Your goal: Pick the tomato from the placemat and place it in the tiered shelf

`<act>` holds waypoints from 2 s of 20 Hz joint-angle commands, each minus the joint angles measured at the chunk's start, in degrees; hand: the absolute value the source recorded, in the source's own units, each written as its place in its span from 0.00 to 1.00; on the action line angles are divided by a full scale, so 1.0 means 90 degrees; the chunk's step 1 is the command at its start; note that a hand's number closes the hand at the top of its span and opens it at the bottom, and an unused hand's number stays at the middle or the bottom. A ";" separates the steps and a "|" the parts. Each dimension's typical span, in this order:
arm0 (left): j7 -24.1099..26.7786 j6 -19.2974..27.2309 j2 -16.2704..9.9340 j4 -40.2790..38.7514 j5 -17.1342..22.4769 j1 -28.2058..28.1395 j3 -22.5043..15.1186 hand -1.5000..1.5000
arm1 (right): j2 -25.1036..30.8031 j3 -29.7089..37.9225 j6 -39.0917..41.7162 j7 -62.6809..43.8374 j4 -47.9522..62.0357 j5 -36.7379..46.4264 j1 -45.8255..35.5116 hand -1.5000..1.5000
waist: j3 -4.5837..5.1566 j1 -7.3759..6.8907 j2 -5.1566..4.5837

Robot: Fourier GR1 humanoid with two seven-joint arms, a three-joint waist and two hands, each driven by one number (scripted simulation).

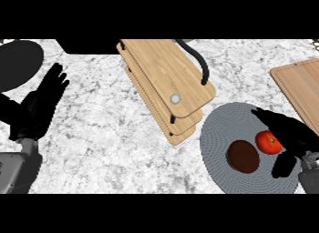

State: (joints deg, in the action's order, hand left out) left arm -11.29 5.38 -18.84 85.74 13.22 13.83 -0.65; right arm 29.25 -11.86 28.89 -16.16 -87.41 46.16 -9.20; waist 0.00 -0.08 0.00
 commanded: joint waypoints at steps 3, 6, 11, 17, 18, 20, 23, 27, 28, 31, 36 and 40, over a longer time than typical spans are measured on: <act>-0.0073 -0.0570 -0.0118 -0.0325 0.0226 0.0255 0.0530 0.50 | -0.0362 0.0065 -0.0130 0.0375 0.0701 0.0380 -0.0127 0.00 | 0.0000 0.0002 -0.0003; -0.0003 -0.0146 0.0326 -0.0430 -0.0288 0.0370 0.0271 0.50 | -0.0542 0.0108 0.0006 0.0461 0.1130 0.0558 -0.0432 1.00 | 0.0000 0.0000 -0.0006; -0.0101 -0.0398 0.0237 -0.0088 -0.0207 0.0016 0.0401 0.50 | -0.0369 -0.0193 -0.0508 0.1100 0.0992 0.1098 -0.0137 1.00 | -0.0001 -0.0015 0.0003; 0.0262 -0.0106 0.0644 -0.0274 -0.0685 0.0030 0.0206 0.50 | -0.0644 0.0096 -0.1729 0.1797 0.1967 0.1447 -0.0489 1.00 | -0.0002 -0.0010 -0.0009; 0.0208 -0.0447 0.0362 -0.0359 -0.0363 0.0093 0.0403 0.50 | -0.1592 -0.0782 -0.1111 0.0480 0.0479 0.1624 -0.0174 1.00 | 0.0010 0.0053 0.0022; -0.0092 -0.0391 0.0376 -0.0093 -0.0373 0.0186 0.0267 0.50 | -0.2743 -0.1692 -0.1058 0.0013 0.0448 0.1920 -0.0429 1.00 | 0.0017 -0.0210 0.0062; -0.0033 -0.0398 0.0582 -0.0185 -0.0469 0.0221 0.0012 0.50 | -0.3180 -0.2648 -0.0985 -0.0270 0.0459 0.1992 -0.0569 1.00 | 0.0011 -0.0586 -0.0008; 0.0009 -0.0443 0.0582 -0.0224 -0.0454 0.0334 0.0011 0.50 | -0.3219 -0.3515 -0.1425 -0.1342 0.0040 0.1543 -0.0585 1.00 | -0.0002 -0.0604 0.0007; -0.0036 -0.0416 0.0664 -0.0226 -0.0424 0.0378 -0.0019 0.50 | -0.3225 -0.3771 -0.1587 -0.1538 -0.0109 0.1447 -0.0646 1.00 | -0.0005 -0.0617 0.0019; -0.0086 -0.0439 0.0601 -0.0261 -0.0430 0.0420 0.0008 0.50 | -0.3238 -0.4248 -0.2488 -0.2109 -0.0647 0.0891 -0.0506 1.00 | -0.0025 -0.0575 0.0021; -0.0041 -0.0356 0.0589 -0.0362 -0.0470 0.0456 0.0088 0.50 | -0.3247 -0.4823 -0.4079 -0.3151 -0.1584 0.0869 -0.0973 1.00 | -0.0001 -0.0442 0.0089; -0.0138 -0.0421 0.0511 -0.0368 -0.0472 0.0466 0.0081 0.50 | -0.3249 -0.5120 -0.4753 -0.4320 -0.2006 0.0988 -0.1642 1.00 | 0.0021 -0.0411 0.0103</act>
State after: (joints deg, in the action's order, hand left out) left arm -12.19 1.85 -13.83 82.87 9.05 17.70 -0.04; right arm 0.19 -54.86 -7.37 -46.54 -101.71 54.51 -19.69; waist 0.05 -4.35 0.84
